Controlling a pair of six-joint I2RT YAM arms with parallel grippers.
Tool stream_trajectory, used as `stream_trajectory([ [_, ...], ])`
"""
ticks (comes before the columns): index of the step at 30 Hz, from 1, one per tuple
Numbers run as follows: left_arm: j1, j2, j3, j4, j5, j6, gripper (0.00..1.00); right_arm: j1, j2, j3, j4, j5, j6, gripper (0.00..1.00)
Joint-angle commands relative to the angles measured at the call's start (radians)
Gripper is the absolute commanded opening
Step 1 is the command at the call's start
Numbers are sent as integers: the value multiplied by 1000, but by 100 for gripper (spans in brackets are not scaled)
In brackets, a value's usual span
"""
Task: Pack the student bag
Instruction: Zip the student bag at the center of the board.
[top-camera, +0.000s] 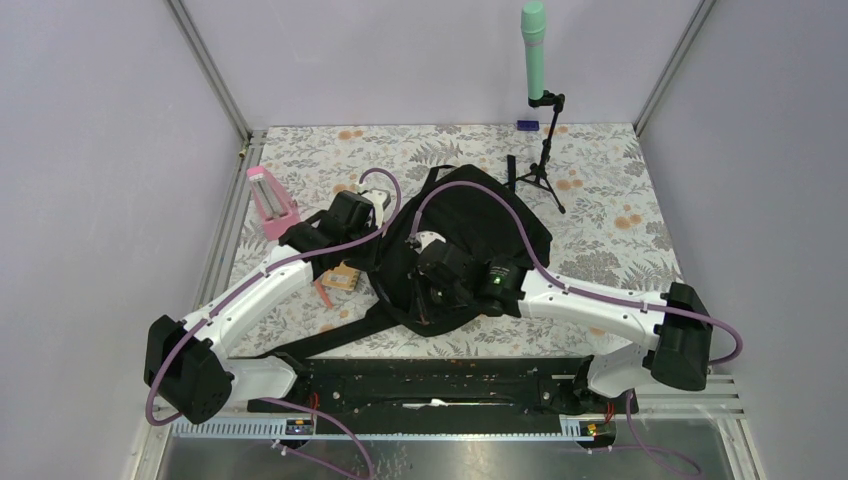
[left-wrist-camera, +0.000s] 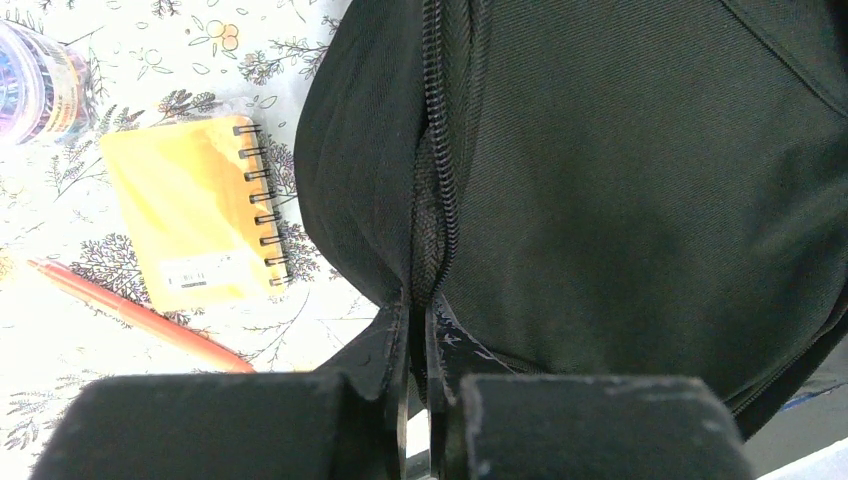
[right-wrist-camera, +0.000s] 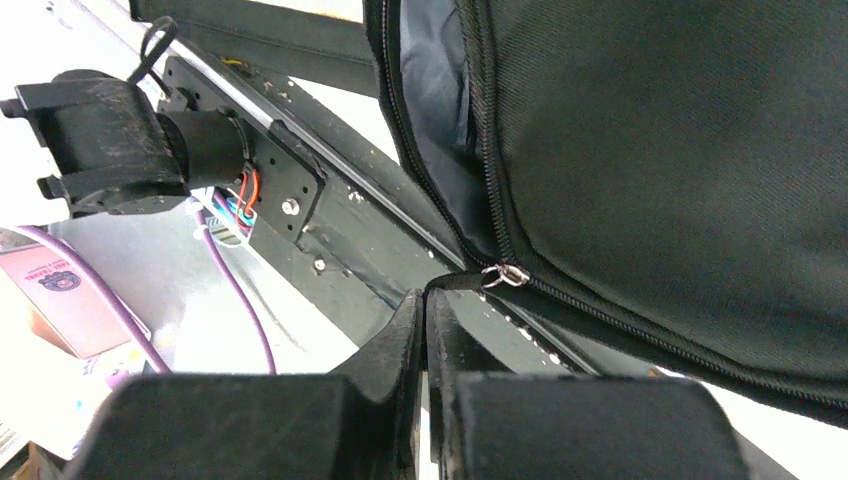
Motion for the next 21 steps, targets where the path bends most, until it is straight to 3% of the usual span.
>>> stream_trajectory([
  [1,-8,-40,4,21,-6,1,0,28,17,86,154,-3,37,0],
  [13,-8,-119,-15,65,-33,-4,0,35,33,120,269,85,32,0],
  [16,-8,-163,-22,82,-64,-2,18,35,9,104,273,120,31,0],
  [19,-8,-281,-57,145,-99,7,47,35,-32,68,281,164,33,0],
  [21,-8,-371,-94,208,-90,19,61,34,-52,54,281,181,31,0],
])
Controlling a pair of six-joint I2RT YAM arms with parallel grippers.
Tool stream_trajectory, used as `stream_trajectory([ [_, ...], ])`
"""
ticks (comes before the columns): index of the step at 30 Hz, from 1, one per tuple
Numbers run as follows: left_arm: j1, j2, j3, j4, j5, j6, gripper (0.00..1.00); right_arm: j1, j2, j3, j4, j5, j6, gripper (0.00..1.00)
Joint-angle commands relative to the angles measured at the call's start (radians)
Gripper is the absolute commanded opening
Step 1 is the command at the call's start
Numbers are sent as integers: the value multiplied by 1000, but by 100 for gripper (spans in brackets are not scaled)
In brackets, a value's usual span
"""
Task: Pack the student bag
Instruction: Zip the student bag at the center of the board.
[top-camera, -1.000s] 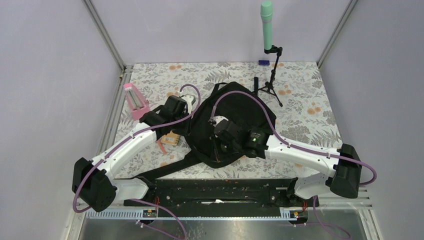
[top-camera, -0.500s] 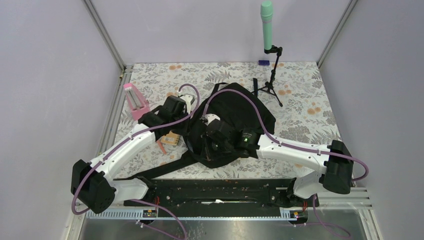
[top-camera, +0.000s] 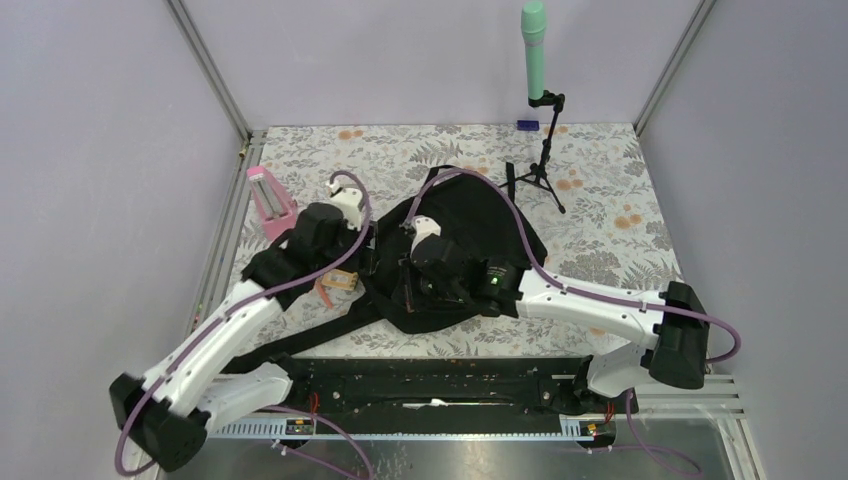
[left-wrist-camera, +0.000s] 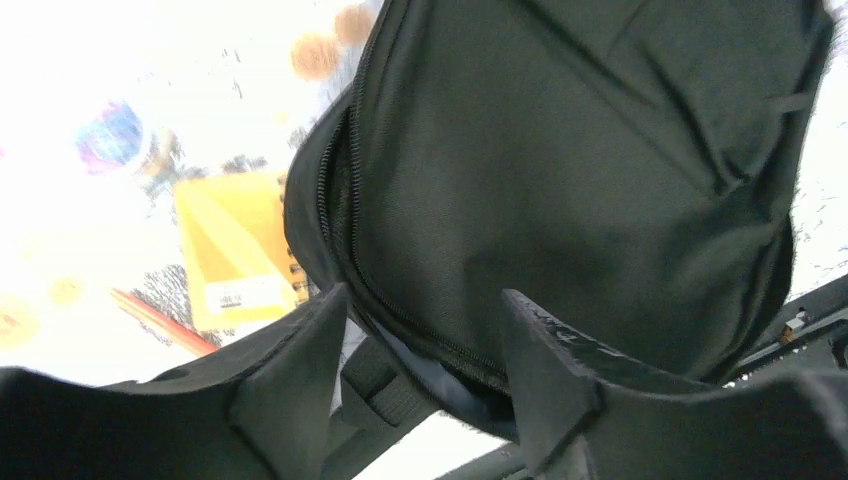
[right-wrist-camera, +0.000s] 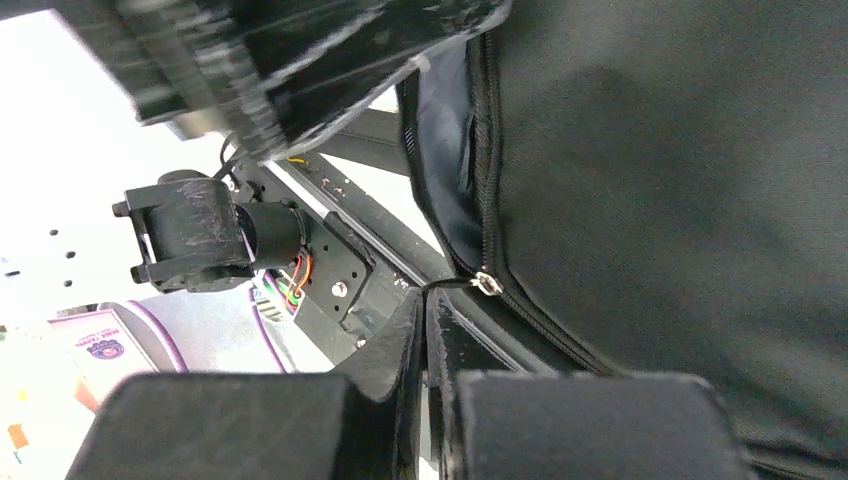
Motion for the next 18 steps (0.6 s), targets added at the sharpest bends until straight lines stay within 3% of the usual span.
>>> stream_trajectory([
  [1,-7,-212,-61,183,-25,27,66,12,-93,1,127,76,17,0],
  [4,-7,-333,-124,270,48,42,71,6,-105,-12,128,67,31,0],
  [10,-21,-511,-275,402,228,-43,71,-19,-155,-61,135,26,60,0],
  [18,-109,-583,-438,607,361,-102,67,-105,-205,-109,134,-140,81,0],
])
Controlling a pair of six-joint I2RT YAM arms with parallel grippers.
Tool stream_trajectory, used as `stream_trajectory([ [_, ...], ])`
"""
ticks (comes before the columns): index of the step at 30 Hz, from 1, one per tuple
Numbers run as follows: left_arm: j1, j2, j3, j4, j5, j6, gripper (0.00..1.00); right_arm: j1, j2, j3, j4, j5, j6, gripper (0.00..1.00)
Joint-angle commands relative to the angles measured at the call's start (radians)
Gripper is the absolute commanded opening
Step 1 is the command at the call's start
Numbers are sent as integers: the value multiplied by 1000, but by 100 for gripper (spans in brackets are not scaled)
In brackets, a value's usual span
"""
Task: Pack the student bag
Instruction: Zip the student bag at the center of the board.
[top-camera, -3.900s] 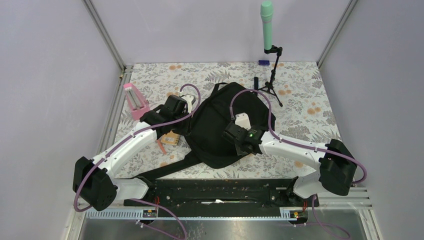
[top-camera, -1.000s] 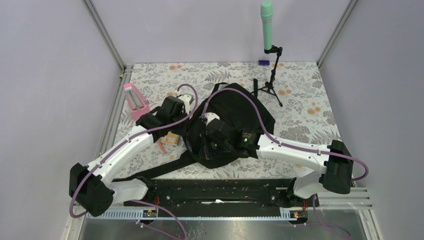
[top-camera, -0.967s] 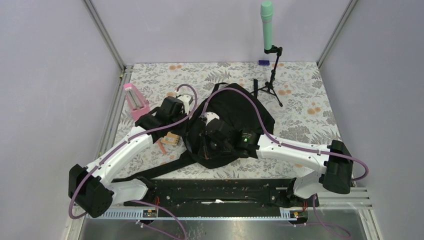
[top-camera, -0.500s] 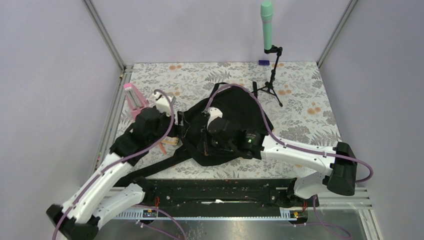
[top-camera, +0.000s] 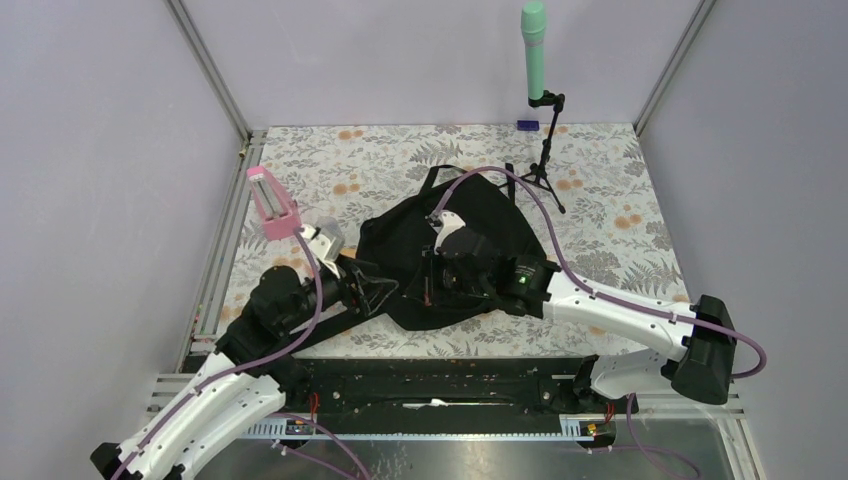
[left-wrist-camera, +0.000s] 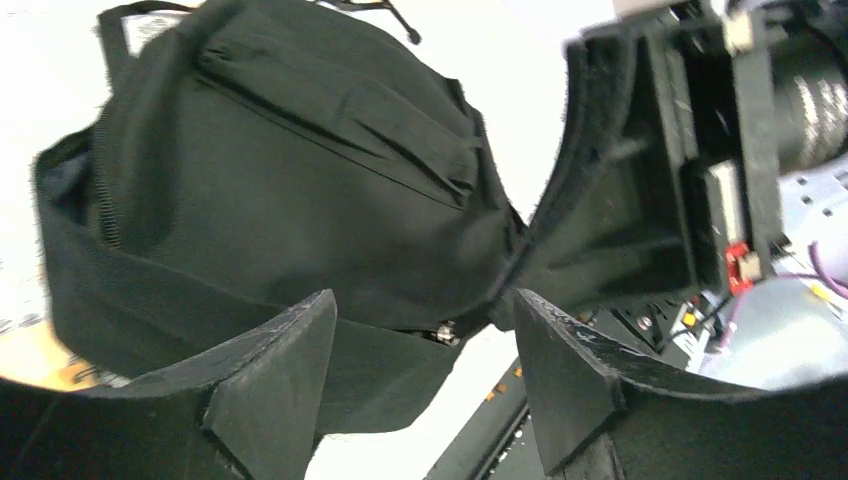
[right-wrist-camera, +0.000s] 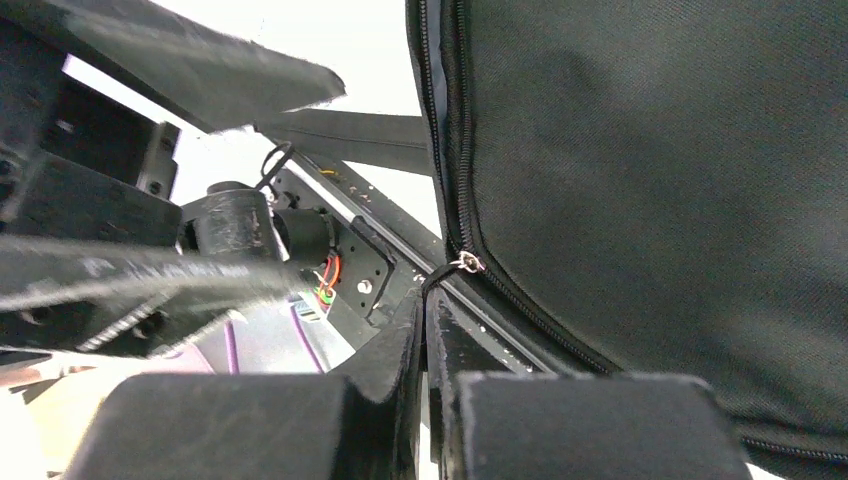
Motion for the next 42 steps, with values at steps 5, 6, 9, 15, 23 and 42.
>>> stream_trajectory([
  [5,-112,21,-68,272,88,10,66,-73,-84,-20,97,-171,32,0],
  [6,-124,33,-65,272,78,19,66,-79,-88,-22,97,-179,33,0],
  [9,-159,76,-47,273,65,50,63,-90,-92,-27,97,-212,39,0],
  [15,-213,142,-10,233,65,120,61,-110,-97,-25,97,-244,56,0],
  [23,-276,134,-35,215,-4,172,60,-126,-102,-27,96,-267,65,0],
  [42,-336,171,-7,170,-181,233,25,-130,-104,-26,97,-282,76,0],
])
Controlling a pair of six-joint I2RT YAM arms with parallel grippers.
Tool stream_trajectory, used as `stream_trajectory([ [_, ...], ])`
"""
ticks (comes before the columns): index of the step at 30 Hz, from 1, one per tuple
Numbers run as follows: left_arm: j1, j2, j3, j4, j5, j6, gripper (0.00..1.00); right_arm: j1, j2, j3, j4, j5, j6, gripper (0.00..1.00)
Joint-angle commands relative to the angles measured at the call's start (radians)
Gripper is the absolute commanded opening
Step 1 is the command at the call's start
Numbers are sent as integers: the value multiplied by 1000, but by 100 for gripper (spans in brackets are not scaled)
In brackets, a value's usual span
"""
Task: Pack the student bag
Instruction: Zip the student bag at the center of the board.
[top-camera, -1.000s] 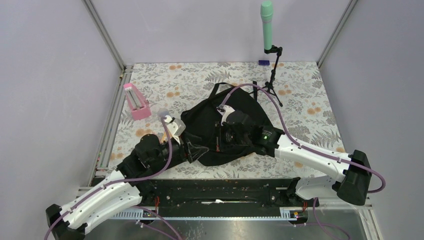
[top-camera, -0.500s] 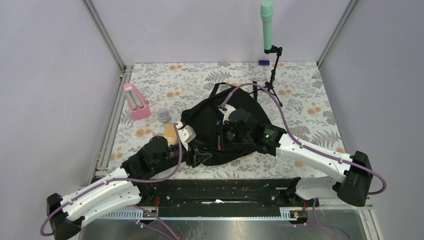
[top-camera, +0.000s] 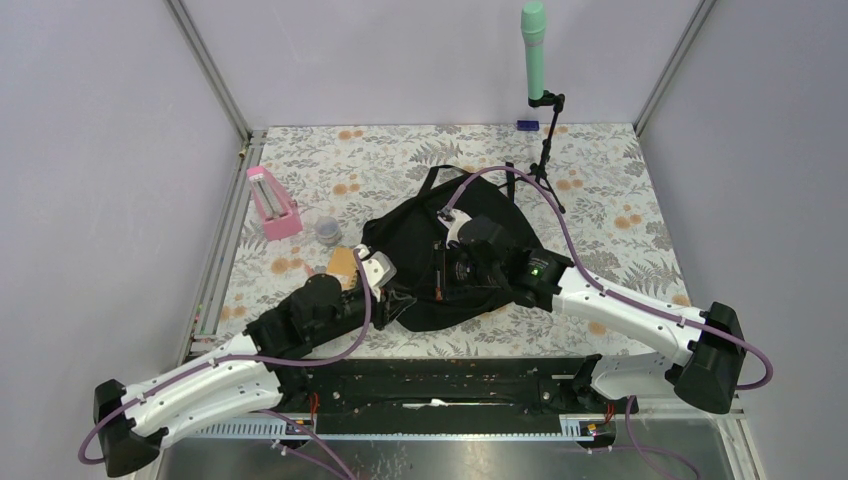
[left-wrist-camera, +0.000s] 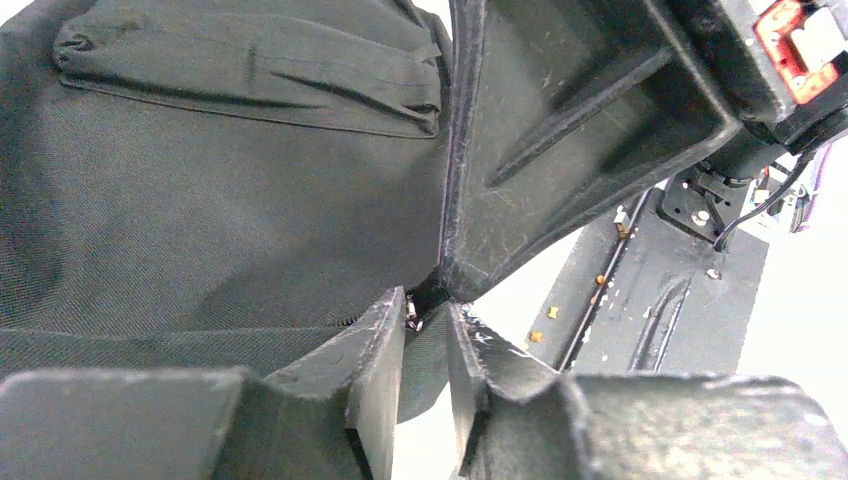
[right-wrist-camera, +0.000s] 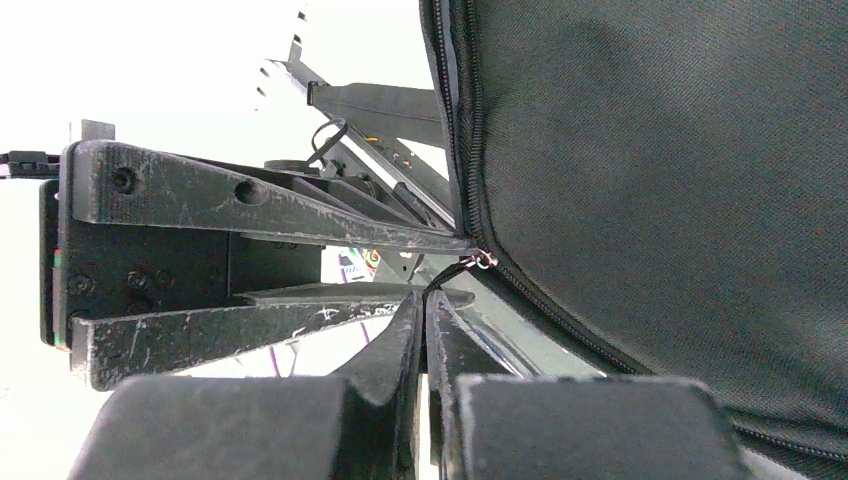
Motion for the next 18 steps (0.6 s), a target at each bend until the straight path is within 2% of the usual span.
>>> stream_trajectory([
  [1,-5,16,48,53,-25,18,23,-7,-51,21,87,-40,22,0],
  [10,-10,19,29,114,-14,7,20,-7,-43,26,87,-47,27,0],
  [13,-10,26,22,143,3,-3,13,-7,-41,26,86,-46,29,0],
  [16,-10,43,23,150,17,-10,0,-7,-42,24,86,-41,30,0],
  [18,-11,50,24,151,26,-16,0,-6,-44,22,86,-38,30,1],
])
